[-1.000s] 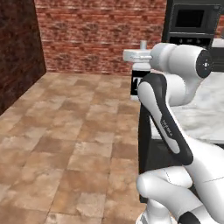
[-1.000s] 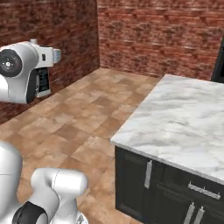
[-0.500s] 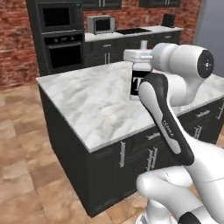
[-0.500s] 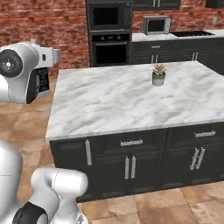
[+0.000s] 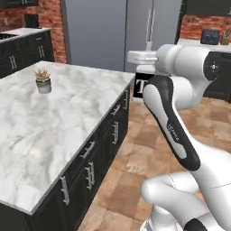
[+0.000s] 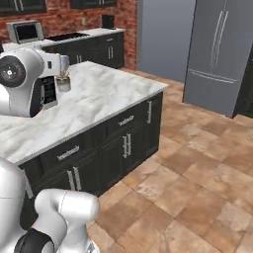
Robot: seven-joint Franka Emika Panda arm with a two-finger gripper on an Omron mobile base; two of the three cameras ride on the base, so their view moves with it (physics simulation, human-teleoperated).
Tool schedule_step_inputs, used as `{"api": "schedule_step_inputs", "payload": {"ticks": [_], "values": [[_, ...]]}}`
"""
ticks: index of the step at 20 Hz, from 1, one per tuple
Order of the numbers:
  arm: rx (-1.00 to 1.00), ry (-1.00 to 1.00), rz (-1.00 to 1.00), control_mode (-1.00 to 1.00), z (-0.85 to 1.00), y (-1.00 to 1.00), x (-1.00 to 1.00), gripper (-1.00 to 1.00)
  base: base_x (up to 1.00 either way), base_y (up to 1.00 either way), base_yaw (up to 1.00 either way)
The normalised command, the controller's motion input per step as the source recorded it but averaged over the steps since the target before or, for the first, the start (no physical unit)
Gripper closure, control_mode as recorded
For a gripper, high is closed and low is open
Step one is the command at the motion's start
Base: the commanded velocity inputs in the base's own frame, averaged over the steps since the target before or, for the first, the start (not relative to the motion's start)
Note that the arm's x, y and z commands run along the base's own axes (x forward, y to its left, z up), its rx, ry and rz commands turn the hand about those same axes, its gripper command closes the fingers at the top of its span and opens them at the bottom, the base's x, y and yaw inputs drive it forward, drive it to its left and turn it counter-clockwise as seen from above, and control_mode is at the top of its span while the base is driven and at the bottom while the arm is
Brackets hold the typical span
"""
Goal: Get the candle and the liquor from the cabinet and move them to the dining counter.
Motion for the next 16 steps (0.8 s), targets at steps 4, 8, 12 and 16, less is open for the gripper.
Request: {"api": "schedule_step_inputs", "payload": {"ticks": [4,8,12,16], "values": [[0.00,0.00,0.00,1.00,0.00,0.00,0.00,1.00,0.15,0.00,-0.82],[0.00,0.00,0.00,1.00,0.00,0.00,0.00,1.00,0.08,-0.29,-0.06],[0.00,0.00,0.00,1.00,0.00,0.00,0.00,1.00,-0.96,-1.00,-0.10],[0.00,0.00,0.00,1.00,0.00,0.00,0.00,1.00,-1.00,-1.00,-0.20]]}}
